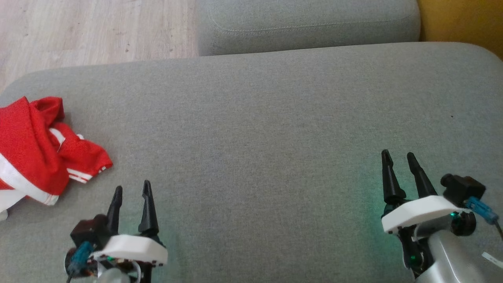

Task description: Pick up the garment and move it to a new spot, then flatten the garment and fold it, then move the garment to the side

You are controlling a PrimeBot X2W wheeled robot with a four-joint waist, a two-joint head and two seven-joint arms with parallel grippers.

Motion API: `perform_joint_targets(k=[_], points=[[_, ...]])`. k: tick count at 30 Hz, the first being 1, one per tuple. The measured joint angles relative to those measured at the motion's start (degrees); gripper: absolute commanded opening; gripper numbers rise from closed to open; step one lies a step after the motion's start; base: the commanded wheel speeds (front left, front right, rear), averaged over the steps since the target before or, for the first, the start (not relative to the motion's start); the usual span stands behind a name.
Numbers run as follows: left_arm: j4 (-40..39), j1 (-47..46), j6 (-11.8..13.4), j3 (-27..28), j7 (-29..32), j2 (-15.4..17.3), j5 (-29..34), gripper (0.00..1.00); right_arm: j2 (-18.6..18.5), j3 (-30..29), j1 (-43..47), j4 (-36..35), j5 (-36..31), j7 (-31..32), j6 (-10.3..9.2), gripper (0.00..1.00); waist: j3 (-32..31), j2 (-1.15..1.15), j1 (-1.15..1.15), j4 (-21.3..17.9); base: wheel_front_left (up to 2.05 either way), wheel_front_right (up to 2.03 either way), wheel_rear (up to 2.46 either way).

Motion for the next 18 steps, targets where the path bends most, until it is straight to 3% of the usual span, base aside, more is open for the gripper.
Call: perform_joint_targets(k=[18], points=[[3.1, -1.3, 2.6, -0.2, -3.0, 0.0, 11.2, 1.0, 0.2, 0.2, -0.1, 2.0, -13.6, -3.0, 0.0, 1.0, -0.7, 0.0, 0.0, -0.1, 0.0, 0.0, 0.0]])
